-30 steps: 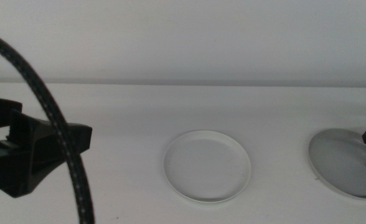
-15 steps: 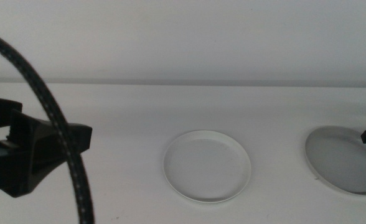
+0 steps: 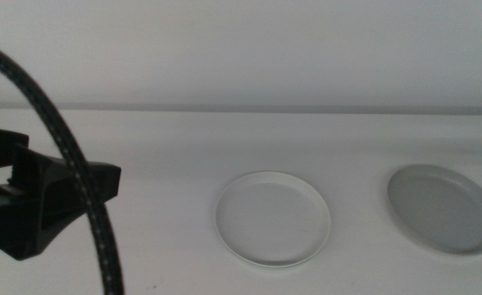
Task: Stack the three bowls on top of each other.
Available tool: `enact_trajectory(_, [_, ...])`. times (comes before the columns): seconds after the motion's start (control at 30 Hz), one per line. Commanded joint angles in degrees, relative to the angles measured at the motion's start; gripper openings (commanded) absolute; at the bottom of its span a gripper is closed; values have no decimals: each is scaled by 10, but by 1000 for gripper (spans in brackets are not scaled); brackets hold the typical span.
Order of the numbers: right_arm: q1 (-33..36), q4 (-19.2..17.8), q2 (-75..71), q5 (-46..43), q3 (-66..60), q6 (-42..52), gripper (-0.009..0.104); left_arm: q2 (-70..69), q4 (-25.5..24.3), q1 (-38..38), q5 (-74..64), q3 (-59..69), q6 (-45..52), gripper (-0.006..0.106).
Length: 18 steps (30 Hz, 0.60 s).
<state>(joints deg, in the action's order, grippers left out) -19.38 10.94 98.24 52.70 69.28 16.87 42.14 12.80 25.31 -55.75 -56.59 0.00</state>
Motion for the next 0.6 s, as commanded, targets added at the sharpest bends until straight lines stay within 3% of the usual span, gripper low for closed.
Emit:
enact_trajectory(0.0, [0,25,-29,4,2,14,-2,-2,1,4,9,2,0,94])
enact_trajectory(0.33, [-16,35,-31,13,-16,20,1,-2,1,4,9,2,0,94])
enact_trajectory(0.43, [-53,63,-11,11,-28,25,18,-2,3,4,9,2,0,94])
enact_trajectory(0.57, [-85,102,27,9,-28,56,61,-2,3,4,9,2,0,94])
